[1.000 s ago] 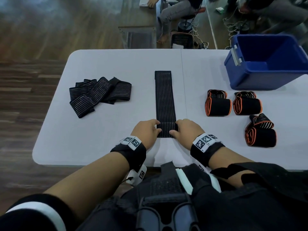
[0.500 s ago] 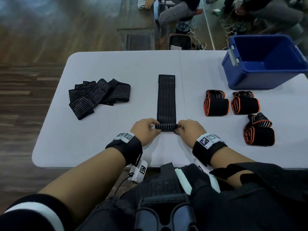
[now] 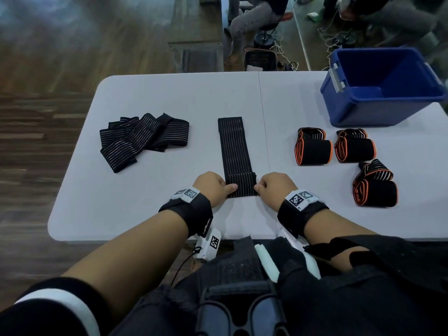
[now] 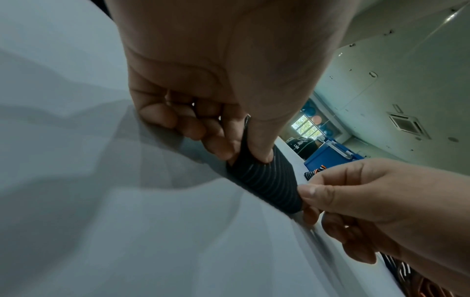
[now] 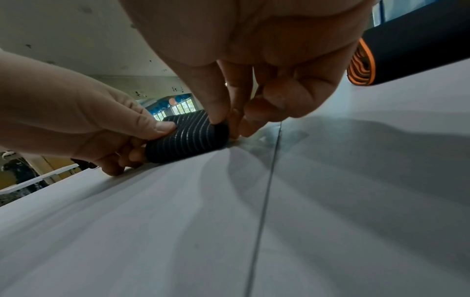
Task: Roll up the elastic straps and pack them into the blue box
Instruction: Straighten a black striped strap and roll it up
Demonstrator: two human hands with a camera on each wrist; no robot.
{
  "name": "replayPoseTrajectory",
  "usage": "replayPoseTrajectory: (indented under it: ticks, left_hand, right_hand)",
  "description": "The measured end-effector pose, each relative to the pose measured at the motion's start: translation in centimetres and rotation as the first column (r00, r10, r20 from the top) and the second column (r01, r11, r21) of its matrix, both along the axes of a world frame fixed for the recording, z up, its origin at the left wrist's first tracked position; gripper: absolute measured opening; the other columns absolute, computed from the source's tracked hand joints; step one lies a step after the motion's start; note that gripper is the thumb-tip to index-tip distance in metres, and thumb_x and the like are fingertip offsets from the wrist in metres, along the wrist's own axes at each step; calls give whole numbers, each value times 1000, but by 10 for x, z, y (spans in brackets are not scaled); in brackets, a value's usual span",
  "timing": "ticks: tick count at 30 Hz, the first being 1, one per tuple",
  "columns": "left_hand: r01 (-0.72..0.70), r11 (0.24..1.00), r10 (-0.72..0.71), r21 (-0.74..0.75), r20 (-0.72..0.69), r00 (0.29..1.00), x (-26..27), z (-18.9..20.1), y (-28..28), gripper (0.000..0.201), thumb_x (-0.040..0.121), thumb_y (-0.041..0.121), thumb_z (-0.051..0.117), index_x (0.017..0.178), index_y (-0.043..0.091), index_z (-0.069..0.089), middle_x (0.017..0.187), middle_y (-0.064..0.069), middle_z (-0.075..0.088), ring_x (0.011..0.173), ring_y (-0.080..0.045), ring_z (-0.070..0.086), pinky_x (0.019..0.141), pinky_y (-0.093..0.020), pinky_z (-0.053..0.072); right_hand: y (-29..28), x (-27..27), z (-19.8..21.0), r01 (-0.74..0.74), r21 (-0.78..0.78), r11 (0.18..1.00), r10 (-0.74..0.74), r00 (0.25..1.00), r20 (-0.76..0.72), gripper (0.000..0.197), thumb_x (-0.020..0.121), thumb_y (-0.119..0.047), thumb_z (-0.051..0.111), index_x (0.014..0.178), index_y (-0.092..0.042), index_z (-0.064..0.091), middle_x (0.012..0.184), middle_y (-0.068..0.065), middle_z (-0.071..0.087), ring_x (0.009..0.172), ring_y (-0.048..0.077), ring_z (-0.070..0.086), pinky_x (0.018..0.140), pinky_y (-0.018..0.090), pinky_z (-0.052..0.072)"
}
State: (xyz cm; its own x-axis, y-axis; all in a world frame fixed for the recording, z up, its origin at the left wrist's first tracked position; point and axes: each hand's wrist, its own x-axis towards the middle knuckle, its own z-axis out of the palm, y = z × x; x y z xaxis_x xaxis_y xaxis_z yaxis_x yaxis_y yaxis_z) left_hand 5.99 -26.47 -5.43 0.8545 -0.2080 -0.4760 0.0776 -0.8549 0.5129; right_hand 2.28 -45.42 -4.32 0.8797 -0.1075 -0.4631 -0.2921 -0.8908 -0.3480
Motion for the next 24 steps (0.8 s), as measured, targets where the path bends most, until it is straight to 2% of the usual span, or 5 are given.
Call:
replayPoseTrajectory:
  ticks: [6, 10, 16, 19, 24]
  left_hand:
    - [-10, 998, 21, -54, 206, 978, -3, -1, -2, 35, 80, 41, 77, 86, 20, 50, 81, 1, 63, 74, -20, 61, 68, -36, 51]
    - [120, 993, -118, 9, 285, 951, -2, -4, -3, 34, 86, 41, 72, 113, 24, 61, 100, 4, 60, 90, -18, 60, 82, -35, 51]
    - [230, 966, -252, 119, 230, 940, -4, -8, 2, 49, 96, 54, 49, 133, 24, 59, 109, -4, 56, 103, -25, 60, 90, -37, 50]
    - [302, 944, -324, 134, 204, 924, -6, -8, 11, 60, 85, 61, 58, 137, 31, 51, 101, 1, 48, 100, -23, 55, 86, -37, 50]
    - [282, 954, -294, 100, 142, 945, -1, -9, 14, 76, 85, 39, 73, 152, 31, 39, 104, -4, 60, 103, -23, 61, 83, -26, 45]
  right_hand:
    - [2, -7, -5, -43, -1, 999, 42, 977, 208, 26, 93, -24, 61, 114, -18, 47, 107, 7, 51, 85, 27, 56, 71, 36, 48]
    - [4, -6, -7, -163, -90, 983, 180, 957, 229, 33, 96, -19, 55, 129, -20, 51, 117, 10, 48, 100, 28, 55, 78, 40, 52]
    - [5, -8, -9, -185, -98, 978, 198, 969, 146, 43, 102, -32, 45, 144, -25, 46, 121, 8, 48, 110, 27, 50, 88, 41, 50]
    - [0, -7, -8, -179, -53, 982, 184, 977, 112, 59, 91, -49, 59, 144, -28, 44, 122, 6, 48, 115, 26, 48, 93, 41, 48]
    - [-3, 0, -11, -181, -61, 982, 187, 977, 103, 55, 89, -28, 66, 141, -30, 47, 118, 7, 49, 111, 28, 50, 92, 43, 50]
